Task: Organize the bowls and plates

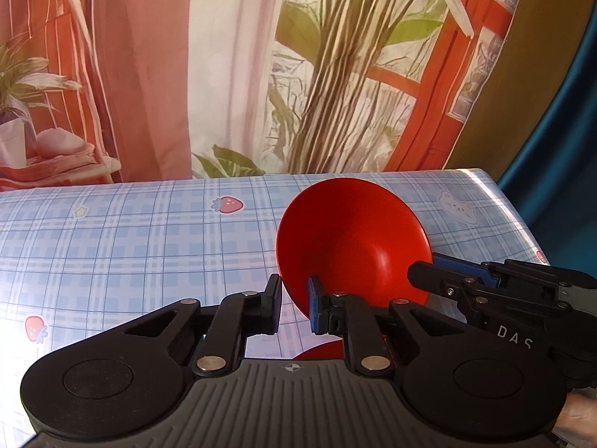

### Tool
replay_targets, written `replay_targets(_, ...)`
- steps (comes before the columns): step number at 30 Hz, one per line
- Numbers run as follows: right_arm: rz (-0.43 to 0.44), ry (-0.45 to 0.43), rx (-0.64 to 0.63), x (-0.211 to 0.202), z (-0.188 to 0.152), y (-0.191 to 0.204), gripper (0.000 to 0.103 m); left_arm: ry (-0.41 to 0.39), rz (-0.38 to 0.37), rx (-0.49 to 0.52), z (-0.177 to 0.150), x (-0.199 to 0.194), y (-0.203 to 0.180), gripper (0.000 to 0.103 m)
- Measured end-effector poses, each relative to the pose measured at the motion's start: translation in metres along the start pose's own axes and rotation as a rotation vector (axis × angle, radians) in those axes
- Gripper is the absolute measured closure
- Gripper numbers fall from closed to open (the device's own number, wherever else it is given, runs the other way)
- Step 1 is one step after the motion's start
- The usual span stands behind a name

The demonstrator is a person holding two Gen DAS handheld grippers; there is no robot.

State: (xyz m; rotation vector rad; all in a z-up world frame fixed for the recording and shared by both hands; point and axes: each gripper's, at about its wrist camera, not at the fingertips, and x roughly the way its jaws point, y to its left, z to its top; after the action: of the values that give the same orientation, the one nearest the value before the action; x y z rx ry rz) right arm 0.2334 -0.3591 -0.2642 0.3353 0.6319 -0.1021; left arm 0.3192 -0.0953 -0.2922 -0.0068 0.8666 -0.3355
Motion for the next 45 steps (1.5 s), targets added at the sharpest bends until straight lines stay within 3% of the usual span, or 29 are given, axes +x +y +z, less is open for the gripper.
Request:
replay_targets(14,0.005,-0.102,-0.033,-0.057,0.022,0.011,0.089,-0.1,0.012,0.045,0.005,-0.057,-0.025,0.086)
replay_targets(33,0.02,-0.133,-0.088,-0.108,0.009,0.049,0.089,-0.154,0.03,0.038,-0.026,-0.121,-0.025,0.085)
replay_targets(45,0.025,-0.118,-0.11,-0.121,-0.008,0.063,0.089,-0.146,0.03,0.029,-0.049,-0.138,-0.021,0.085)
